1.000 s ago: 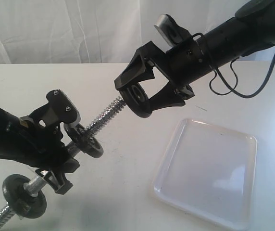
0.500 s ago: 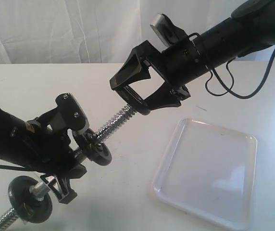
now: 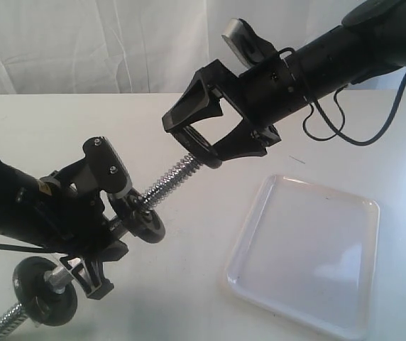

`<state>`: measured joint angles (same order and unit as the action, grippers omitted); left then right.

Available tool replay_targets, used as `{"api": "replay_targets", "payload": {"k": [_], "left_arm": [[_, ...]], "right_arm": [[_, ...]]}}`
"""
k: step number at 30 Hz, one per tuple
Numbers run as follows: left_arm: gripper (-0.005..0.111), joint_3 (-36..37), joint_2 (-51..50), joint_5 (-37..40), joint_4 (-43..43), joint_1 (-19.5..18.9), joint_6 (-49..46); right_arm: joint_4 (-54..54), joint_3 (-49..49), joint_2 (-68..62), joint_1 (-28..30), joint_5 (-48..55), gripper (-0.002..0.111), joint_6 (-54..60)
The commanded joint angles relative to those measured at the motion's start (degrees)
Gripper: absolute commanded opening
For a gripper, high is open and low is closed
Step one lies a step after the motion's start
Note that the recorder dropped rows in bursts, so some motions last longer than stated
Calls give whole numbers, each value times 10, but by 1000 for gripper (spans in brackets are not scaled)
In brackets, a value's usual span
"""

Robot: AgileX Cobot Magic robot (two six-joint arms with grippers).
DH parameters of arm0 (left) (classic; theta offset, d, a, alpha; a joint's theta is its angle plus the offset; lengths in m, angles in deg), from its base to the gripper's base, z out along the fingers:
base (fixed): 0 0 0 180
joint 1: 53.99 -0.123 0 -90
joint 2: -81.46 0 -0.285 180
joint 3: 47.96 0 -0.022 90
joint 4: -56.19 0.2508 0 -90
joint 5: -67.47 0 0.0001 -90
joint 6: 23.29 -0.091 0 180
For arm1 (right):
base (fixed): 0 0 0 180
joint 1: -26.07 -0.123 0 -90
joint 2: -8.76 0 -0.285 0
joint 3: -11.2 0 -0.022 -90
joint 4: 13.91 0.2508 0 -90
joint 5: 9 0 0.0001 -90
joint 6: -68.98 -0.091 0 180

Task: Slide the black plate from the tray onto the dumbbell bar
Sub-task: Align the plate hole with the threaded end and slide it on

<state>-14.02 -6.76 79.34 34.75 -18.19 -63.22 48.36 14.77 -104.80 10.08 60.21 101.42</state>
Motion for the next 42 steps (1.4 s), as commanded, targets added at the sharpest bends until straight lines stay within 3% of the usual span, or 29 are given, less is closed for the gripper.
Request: {"api": "replay_targets", "payload": {"k": [1, 42], "left_arm": [[0, -20, 31, -75, -27, 3, -8], [0, -20, 31, -103, -21, 3, -9]], "right_arm": [[35, 4, 9, 0, 8, 0, 10], [37, 4, 24, 16, 8, 0, 2]]}}
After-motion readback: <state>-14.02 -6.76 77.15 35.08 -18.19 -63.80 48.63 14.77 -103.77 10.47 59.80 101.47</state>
